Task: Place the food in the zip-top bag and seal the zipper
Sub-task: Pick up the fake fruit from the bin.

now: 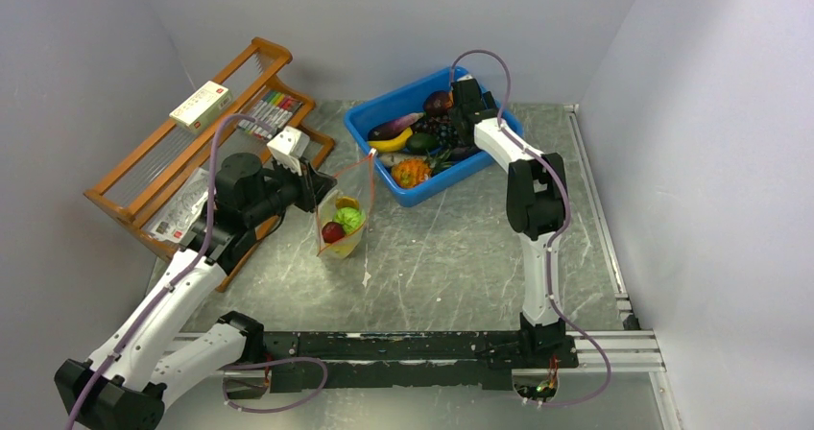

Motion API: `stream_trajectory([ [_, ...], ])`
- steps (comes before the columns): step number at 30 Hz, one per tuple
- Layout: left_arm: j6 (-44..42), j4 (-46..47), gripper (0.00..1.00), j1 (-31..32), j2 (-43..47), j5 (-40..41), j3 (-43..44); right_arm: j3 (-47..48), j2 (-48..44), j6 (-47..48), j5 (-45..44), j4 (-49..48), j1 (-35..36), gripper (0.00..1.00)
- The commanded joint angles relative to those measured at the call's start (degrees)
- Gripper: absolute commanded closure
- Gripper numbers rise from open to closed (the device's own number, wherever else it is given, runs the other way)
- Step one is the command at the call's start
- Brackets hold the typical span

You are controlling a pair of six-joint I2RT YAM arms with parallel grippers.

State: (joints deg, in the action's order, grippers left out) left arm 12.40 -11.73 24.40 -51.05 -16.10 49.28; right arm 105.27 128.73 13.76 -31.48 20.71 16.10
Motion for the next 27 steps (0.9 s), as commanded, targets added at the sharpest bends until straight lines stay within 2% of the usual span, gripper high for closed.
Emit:
stream_trajectory([
  [1,-0.69,1.82,0.93,-0.67,0.46,-0.46,0.04,1.86,1.43,0.04,0.02,0.5,-0.36,0.33],
  [17,-0.8,1.99,0.93,-0.67,0.59,0.11,-0.05,0.23,-1.45,-0.74,1.26,0.14,0.05,0.53],
  [27,-0.8,1.79,0.93,-0.67,0.18,-0.14,0.06,-1.64,-3.81,-0.67,-0.74,-0.48,1.75,0.55],
])
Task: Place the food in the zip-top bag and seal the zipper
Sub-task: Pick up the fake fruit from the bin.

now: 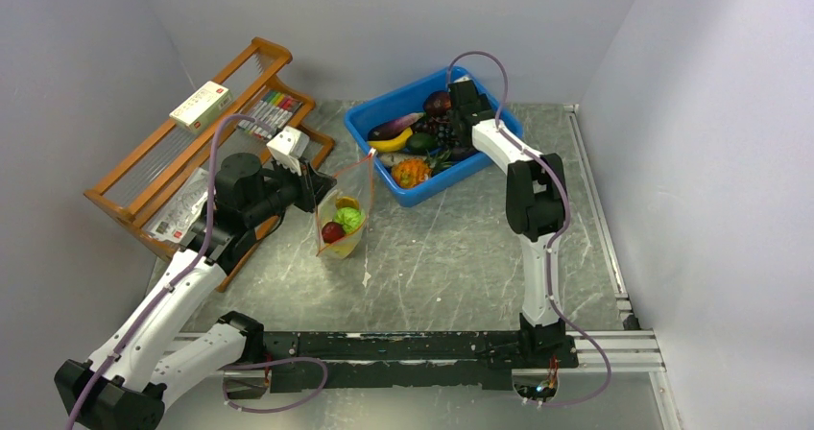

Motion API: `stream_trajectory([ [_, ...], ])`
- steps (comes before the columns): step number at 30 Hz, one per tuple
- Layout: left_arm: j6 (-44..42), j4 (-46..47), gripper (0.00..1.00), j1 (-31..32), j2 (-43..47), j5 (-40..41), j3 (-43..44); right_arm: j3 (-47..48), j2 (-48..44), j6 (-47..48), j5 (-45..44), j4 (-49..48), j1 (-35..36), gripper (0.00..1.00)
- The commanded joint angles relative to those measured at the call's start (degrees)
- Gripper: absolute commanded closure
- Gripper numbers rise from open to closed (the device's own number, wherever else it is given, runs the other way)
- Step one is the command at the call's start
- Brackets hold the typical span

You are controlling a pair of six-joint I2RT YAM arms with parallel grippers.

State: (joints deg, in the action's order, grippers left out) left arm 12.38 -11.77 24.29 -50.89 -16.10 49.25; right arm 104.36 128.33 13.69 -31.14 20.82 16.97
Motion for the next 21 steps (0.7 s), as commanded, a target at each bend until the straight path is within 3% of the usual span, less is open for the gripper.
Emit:
stream_trajectory([
  [1,-0.78,1.84,0.93,-0.56,0.08,-0.02,0.06,-0.73,-3.89,-0.6,-1.22,-0.58,1.07,0.55],
  [13,-0.69,2.15,0.93,-0.57,0.09,-0.07,-0.11,-6.57,-12.21,-2.65,-3.29,-0.75,5.15,0.56],
  [21,-0.61,2.24,0.93,-0.61,-0.08,-0.46,-0.13,-18.04,-25.78,-7.37,0.75,-6.81,8.14,0.56],
])
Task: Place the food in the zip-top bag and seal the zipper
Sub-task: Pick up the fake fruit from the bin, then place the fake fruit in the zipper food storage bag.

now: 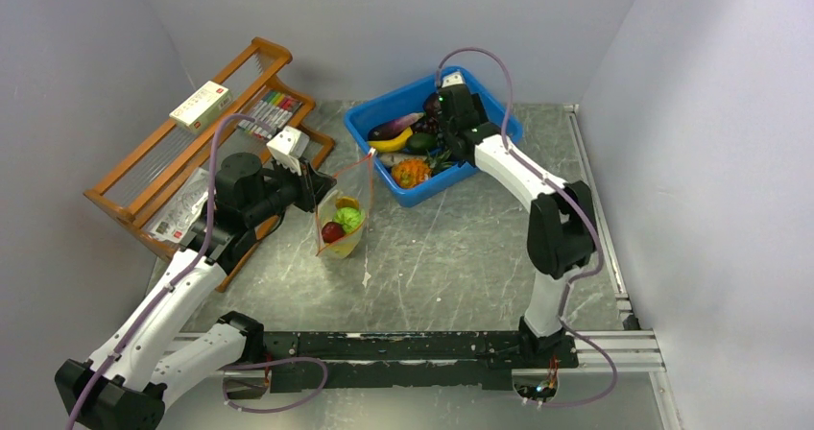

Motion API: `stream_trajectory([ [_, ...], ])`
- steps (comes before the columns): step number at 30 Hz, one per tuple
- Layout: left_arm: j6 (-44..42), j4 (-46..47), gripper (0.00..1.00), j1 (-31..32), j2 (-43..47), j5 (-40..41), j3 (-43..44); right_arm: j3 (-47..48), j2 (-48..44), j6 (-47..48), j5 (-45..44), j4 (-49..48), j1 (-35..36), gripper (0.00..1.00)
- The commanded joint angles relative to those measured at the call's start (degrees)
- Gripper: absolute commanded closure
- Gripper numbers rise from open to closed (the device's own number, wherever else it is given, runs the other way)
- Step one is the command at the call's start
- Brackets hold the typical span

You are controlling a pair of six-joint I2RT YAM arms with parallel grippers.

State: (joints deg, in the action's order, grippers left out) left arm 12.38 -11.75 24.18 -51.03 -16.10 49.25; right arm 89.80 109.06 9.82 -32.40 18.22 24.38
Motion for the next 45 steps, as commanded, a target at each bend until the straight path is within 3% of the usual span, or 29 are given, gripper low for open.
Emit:
stream_trajectory([
  [1,-0.6,2.14,0.93,-0.48,0.07,-0.4,-0.15,-4.29,-8.17,-4.64,3.27,-4.1,0.96,0.56],
  [5,-0.6,2.17,0.93,-0.52,-0.01,-0.41,-0.04,-9.06,-16.79,-9.64,11.57,-4.8,2.33,0.57],
  [13,-0.98,2.6,0.93,-0.56,0.52,-0.73,-0.43,-22.55,-35.54,-20.48,37.22,-15.59,2.68,0.59],
  [21,-0.41,2.68,0.93,-0.54,-0.02,-0.5,-0.39,-34.4,-42.21,-32.33,62.33,-32.95,3.54,0.6],
  [24,-0.43,2.33,0.93,-0.54,-0.51,-0.47,-0.16,-33.39,-40.58,-31.31,65.78,-32.08,7.87,0.6],
  [29,-0.17,3.0,0.93,-0.59,-0.38,-0.86,-0.55,-29.23,-39.16,-23.76,63.65,-25.95,13.98,0.59],
  [39,-0.08,2.87,0.93,-0.63,-0.79,-1.36,-0.36,-26.17,-35.39,-23.69,66.59,-25.5,17.45,0.59],
  [45,-0.24,2.99,0.93,-0.63,-0.36,-1.34,-0.49,-24.44,-32.56,-21.41,63.56,-22.0,20.52,0.59],
])
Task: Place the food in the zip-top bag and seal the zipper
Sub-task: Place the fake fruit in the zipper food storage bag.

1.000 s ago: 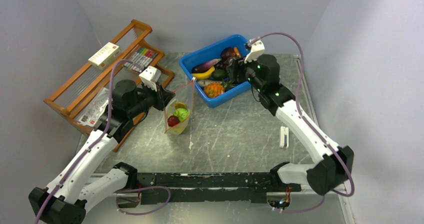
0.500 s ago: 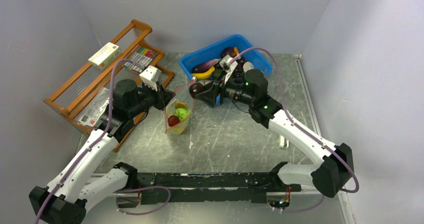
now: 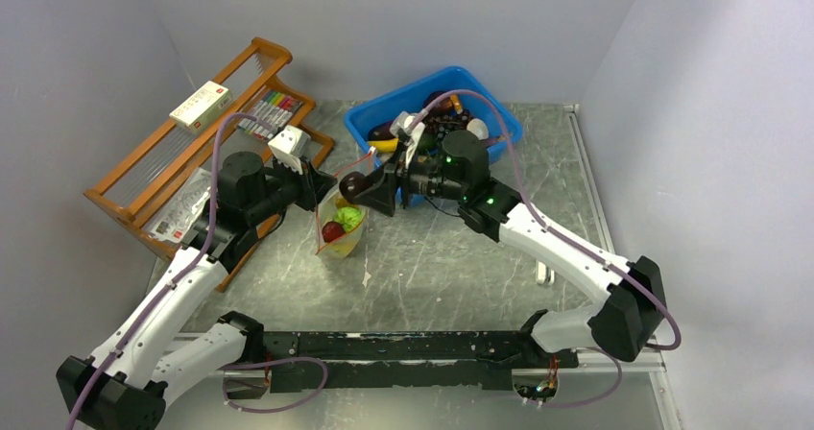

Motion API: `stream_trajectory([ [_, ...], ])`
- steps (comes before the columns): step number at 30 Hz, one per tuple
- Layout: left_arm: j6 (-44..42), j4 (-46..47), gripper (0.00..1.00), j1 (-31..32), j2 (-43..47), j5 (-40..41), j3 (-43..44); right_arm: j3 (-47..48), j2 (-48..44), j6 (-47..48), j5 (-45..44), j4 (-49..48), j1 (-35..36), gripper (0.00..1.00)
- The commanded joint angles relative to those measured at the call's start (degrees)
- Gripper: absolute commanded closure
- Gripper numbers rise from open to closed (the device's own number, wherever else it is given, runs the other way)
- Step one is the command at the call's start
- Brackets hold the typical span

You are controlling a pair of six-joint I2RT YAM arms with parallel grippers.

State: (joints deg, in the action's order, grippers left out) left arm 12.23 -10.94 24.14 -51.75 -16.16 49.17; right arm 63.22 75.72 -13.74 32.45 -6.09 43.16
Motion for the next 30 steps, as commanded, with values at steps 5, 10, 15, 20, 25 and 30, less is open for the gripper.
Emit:
stream_trajectory([
  [5,-0.19,2.04,0.93,-0.61,0.43,-1.33,-0.31,3.26,2.69,4.24,-5.31,6.09,2.89,0.57],
  [10,-0.26,1.93,0.93,-0.59,0.55,-1.38,-0.3,4.56,5.23,4.68,-6.87,8.63,3.7,0.52],
  [15,-0.36,1.91,0.93,-0.59,0.9,-1.09,-0.37,6.89,7.63,5.45,-8.19,11.32,4.33,0.46],
  [20,-0.28,2.06,0.93,-0.61,1.09,-1.47,-0.41,7.2,7.9,5.23,-8.97,11.36,4.5,0.4],
  [25,-0.32,2.31,0.93,-0.59,0.78,-2.7,-0.4,6.96,6.85,4.59,-8.26,10.76,4.56,0.35],
  [30,-0.11,2.87,0.93,-0.59,1.06,-3.7,-0.71,7.98,5.18,2.64,-6.48,9.4,4.54,0.3],
])
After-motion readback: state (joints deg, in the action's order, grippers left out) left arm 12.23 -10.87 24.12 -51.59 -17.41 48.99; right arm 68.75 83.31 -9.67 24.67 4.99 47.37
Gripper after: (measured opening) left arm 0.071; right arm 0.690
